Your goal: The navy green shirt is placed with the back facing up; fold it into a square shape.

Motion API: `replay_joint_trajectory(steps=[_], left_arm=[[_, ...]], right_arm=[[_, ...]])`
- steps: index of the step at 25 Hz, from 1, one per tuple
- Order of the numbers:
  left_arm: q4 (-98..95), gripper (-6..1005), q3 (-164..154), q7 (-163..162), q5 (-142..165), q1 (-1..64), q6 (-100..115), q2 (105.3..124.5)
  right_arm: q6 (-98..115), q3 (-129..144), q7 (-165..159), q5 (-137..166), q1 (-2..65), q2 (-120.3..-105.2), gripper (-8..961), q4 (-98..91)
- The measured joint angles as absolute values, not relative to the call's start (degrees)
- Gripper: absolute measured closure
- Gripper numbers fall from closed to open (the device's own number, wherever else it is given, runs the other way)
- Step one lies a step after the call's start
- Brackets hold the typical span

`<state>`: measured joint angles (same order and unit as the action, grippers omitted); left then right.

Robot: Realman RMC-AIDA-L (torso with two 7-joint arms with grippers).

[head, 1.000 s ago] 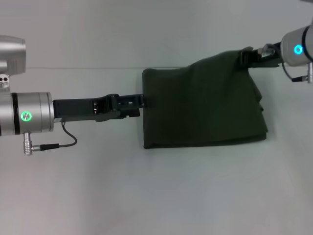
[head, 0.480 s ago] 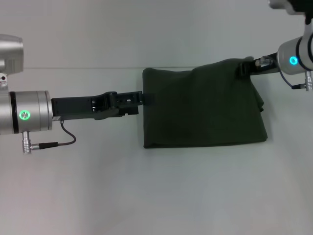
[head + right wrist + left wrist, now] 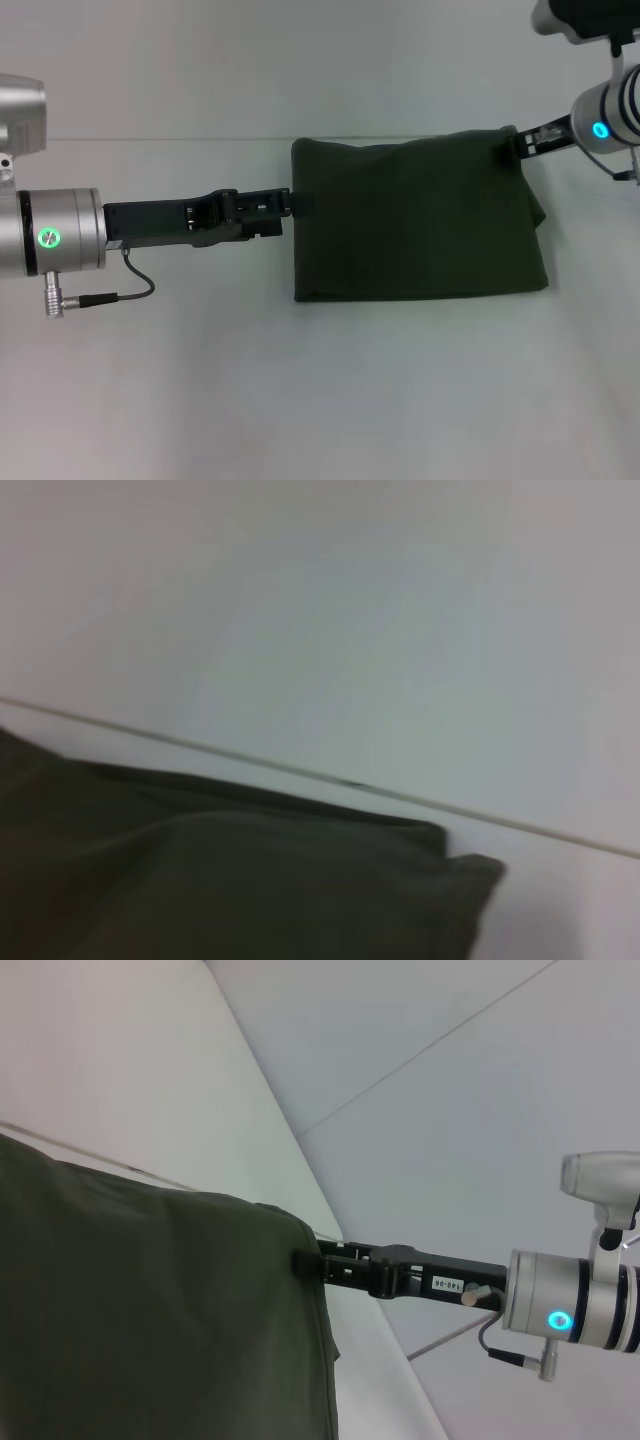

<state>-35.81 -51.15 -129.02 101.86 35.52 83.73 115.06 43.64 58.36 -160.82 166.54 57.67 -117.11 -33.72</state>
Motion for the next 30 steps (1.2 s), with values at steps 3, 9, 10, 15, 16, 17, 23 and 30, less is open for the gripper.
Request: replay_joint_trajectory(steps=[3, 9, 10, 15, 16, 17, 23, 30], left_arm=[[-35.82, 64, -51.15, -129.02, 101.86, 35.51, 83.69, 115.06], [-35.86, 65, -50.27, -129.35, 101.86, 35.55, 84.03, 115.05], [-35.86, 65, -50.21, -129.39, 101.86, 35.55, 84.04, 115.04], [-35.86, 65, -50.0, -129.62, 101.87, 35.58, 84.05, 115.04], [-35.86, 65, -49.92, -129.65, 101.88, 35.58, 84.05, 115.05], [-35.86, 65, -49.85, -129.69, 101.91, 35.58, 84.03, 115.04], [-35.86, 65, -49.83, -129.78, 101.92, 35.59, 83.77, 115.05], [-35.86, 65, -49.71, -130.22, 101.87, 36.08, 83.58, 115.05]], right_arm=[[42.65, 57.9, -161.57, 167.16, 57.13, -116.58, 366, -33.92], [39.58, 57.87, -162.98, 167.78, 56.69, -115.69, 254, -32.4], [39.23, 57.81, -163.39, 167.8, 56.58, -115.55, 253, -32.42], [40.49, 55.26, -163.76, 167.5, 55.53, -115.2, 252, -36.59], [41.56, 54.52, -163.62, 167.23, 55.22, -115.34, 253, -38.08], [42.33, 53.95, -163.4, 166.9, 54.9, -115.51, 254, -39.36], [39.13, 54.94, -161.6, 164.88, 54.25, -117.29, 259, -37.49], [30.41, 57.41, -162.01, 167.72, 56.06, -118.56, 257, -28.01]])
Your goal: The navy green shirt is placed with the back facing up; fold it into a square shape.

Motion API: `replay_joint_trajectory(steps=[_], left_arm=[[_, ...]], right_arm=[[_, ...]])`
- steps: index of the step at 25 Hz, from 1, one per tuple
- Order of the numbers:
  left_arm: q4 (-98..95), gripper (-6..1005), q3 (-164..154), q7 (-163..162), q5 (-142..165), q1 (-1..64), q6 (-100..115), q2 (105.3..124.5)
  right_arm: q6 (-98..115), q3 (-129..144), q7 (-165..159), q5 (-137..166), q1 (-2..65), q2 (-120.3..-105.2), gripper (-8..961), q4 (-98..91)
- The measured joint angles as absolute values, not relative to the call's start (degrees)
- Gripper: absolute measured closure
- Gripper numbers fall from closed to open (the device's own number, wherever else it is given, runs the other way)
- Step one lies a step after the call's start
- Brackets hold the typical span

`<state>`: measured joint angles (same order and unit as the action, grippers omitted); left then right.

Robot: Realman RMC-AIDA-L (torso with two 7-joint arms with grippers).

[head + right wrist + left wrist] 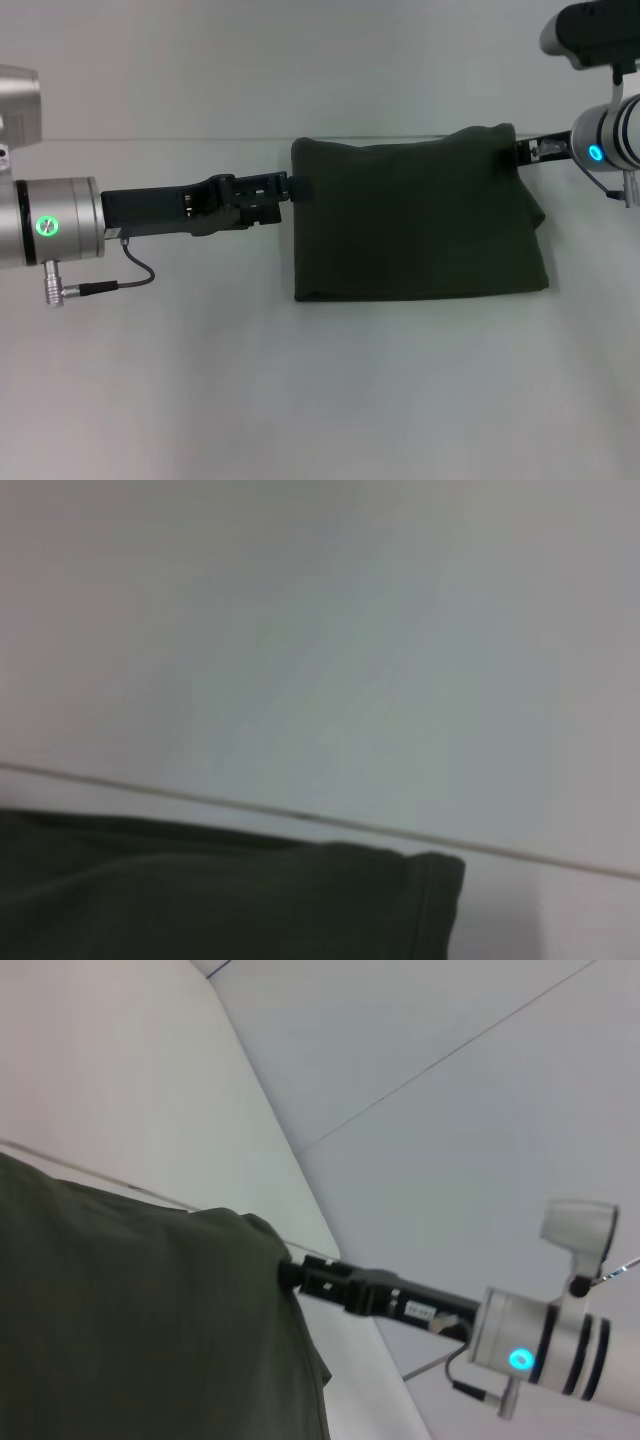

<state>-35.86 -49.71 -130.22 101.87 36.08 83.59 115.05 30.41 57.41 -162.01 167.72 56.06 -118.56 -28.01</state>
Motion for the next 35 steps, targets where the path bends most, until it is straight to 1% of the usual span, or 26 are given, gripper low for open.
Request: replay_joint_trajectory(steps=[3, 6, 11, 12, 13, 16, 18, 20, 23, 24, 27, 29, 35], left_arm=[[-35.91, 65, -49.66, -130.23, 101.86, 36.4, 83.53, 115.05], [-36.03, 65, -49.65, -130.25, 101.86, 36.69, 83.15, 115.05], [-36.0, 65, -49.65, -130.43, 102.17, 36.73, 82.74, 114.65], [-35.98, 65, -49.67, -130.66, 102.19, 36.66, 82.76, 114.52], [-35.98, 65, -49.78, -131.13, 102.21, 36.48, 82.94, 114.37], [-35.91, 65, -50.26, -133.52, 102.7, 35.83, 83.62, 113.93], [-35.74, 65, -50.43, -135.89, 104.07, 35.52, 84.04, 113.85], [-35.73, 64, -50.44, -137.79, 105.35, 35.47, 84.13, 113.95], [-35.51, 64, -50.45, -140.65, 106.47, 35.63, 84.03, 114.83], [-35.48, 64, -50.44, -141.22, 106.66, 35.72, 83.73, 115.15], [-35.33, 64, -50.46, -143.4, 107.9, 36.11, 81.08, 117.03], [-34.83, 64, -50.45, -145.19, 109.07, 36.41, 77.93, 118.42], [-30.93, 64, -50.45, -147.47, 109.85, 37.35, 68.01, 121.18]], right_arm=[[29.47, 57.36, -162.4, 167.9, 56.68, -117.84, 256, -26.21], [31.76, 56.61, -163.47, 167.72, 56.17, -117.25, 255, -29.54], [46.34, 53.18, -162.34, 162.85, 52.55, -117.48, 253, -43.82], [49.37, 52.52, -161.19, 159.51, 51.55, -117.25, 252, -45.49], [52.86, 51.64, -159.66, 155.36, 50.5, -116.83, 252, -46.54], [62.86, 46.95, -152.37, 140.47, 46.98, -114.86, 256, -45.87], [70.32, 42.38, -145.73, 127.73, 43.79, -113.4, 259, -42.18], [76.58, 39.2, -140.73, 118.33, 41.02, -112.42, 260, -38.91], [84.5, 35.77, -135.08, 107.52, 36.29, -111.48, 260, -34.9], [86.3, 34.97, -134.01, 105.0, 34.69, -111.34, 261, -34.16], [88.59, 33.56, -132.67, 101.4, 31.03, -111.36, 261, -33.71], [89.29, 32.92, -132.02, 100.26, 29.84, -111.35, 261, -33.61], [89.71, 32.3, -130.87, 99.81, 29.32, -110.85, 262, -33.45]])
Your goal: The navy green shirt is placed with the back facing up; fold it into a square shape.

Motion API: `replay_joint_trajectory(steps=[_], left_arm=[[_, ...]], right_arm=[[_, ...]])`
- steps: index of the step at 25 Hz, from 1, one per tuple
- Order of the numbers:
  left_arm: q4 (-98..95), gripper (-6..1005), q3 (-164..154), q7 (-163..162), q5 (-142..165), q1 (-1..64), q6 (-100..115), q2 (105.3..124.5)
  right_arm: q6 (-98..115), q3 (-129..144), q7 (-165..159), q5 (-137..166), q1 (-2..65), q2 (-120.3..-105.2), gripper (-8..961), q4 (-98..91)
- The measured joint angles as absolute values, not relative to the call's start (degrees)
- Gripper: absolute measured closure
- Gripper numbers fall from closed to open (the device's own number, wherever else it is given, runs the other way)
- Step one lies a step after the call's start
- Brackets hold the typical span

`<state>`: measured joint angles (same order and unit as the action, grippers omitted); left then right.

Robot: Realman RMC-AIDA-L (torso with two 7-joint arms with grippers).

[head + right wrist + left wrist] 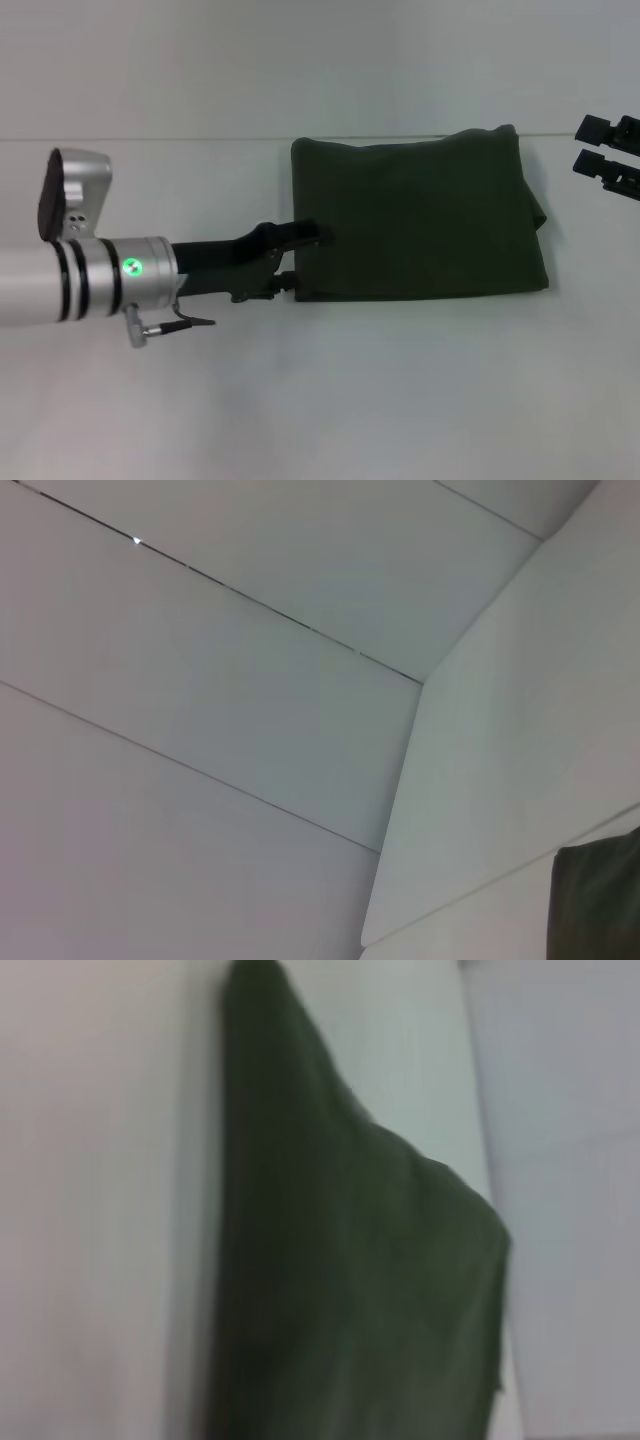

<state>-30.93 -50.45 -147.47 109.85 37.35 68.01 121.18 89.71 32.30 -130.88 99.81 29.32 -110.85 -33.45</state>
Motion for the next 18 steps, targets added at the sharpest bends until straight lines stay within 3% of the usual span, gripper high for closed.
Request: replay_joint_trajectory(steps=[5, 18], left_arm=[[-29.83, 64, -50.88, -147.4, 111.19, 37.41, 61.52, 122.88], [-28.14, 64, -50.93, -148.25, 111.41, 37.1, 58.87, 122.58]], right_arm=[[89.59, 32.07, -130.35, 99.67, 29.64, -110.74, 262, -33.34], [89.96, 31.19, -130.57, 99.59, 29.39, -110.89, 263, -33.31]])
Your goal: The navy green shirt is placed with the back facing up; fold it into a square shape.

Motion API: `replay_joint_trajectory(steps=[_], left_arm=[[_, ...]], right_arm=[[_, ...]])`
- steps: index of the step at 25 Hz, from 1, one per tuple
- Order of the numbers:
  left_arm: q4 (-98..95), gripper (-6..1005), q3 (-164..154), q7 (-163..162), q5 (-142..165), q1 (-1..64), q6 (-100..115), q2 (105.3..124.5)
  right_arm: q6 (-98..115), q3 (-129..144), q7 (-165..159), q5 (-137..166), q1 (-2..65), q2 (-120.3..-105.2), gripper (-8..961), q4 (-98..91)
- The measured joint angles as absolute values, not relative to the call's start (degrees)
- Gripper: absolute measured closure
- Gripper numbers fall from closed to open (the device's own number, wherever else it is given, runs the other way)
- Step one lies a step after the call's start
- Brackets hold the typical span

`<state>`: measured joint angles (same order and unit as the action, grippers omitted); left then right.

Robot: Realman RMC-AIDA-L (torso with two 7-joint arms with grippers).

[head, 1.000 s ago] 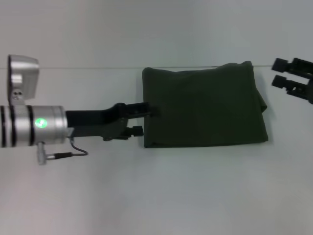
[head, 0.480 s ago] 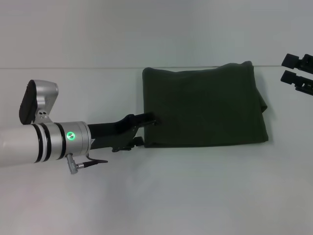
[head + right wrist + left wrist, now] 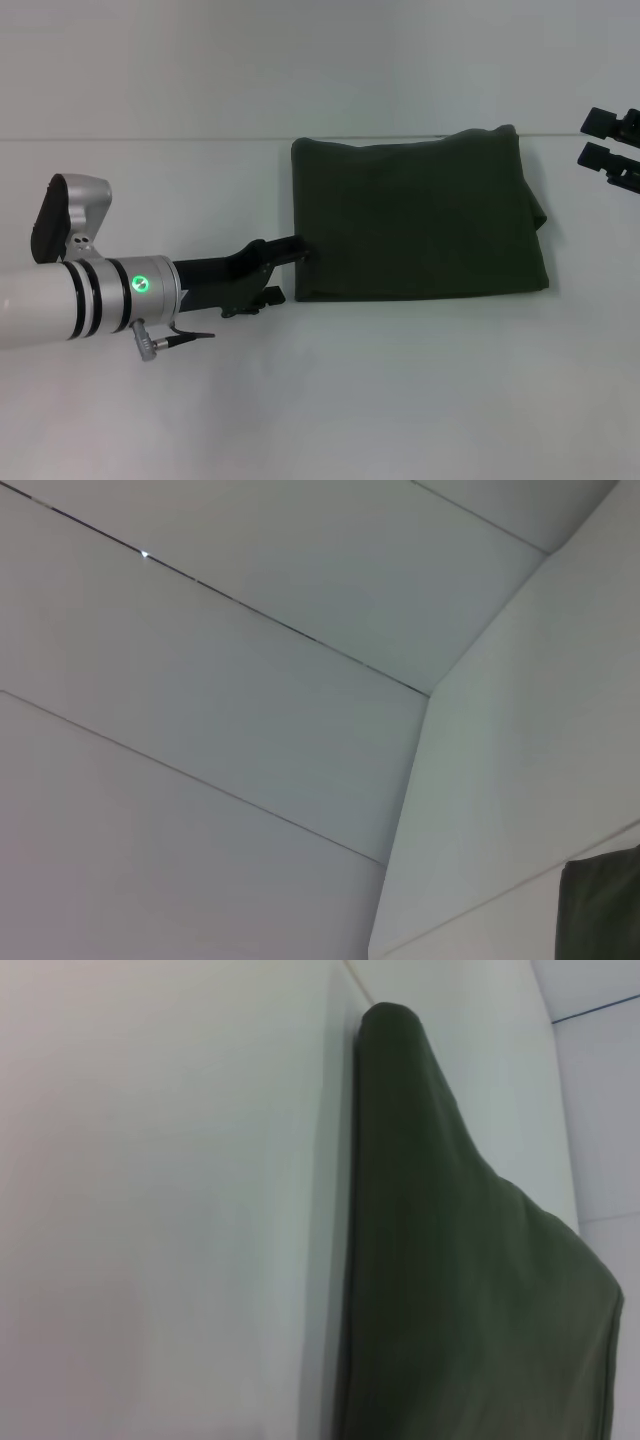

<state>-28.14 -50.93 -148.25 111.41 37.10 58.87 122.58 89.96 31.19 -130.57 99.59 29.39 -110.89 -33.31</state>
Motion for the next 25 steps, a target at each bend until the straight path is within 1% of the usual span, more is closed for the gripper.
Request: replay_joint_trajectory(steps=[25], left_arm=[[-24.87, 64, -51.08, -149.61, 111.59, 39.22, 55.94, 122.85]], right_arm=[[90.36, 30.45, -130.7, 99.49, 29.08, -111.0, 264, -33.3]])
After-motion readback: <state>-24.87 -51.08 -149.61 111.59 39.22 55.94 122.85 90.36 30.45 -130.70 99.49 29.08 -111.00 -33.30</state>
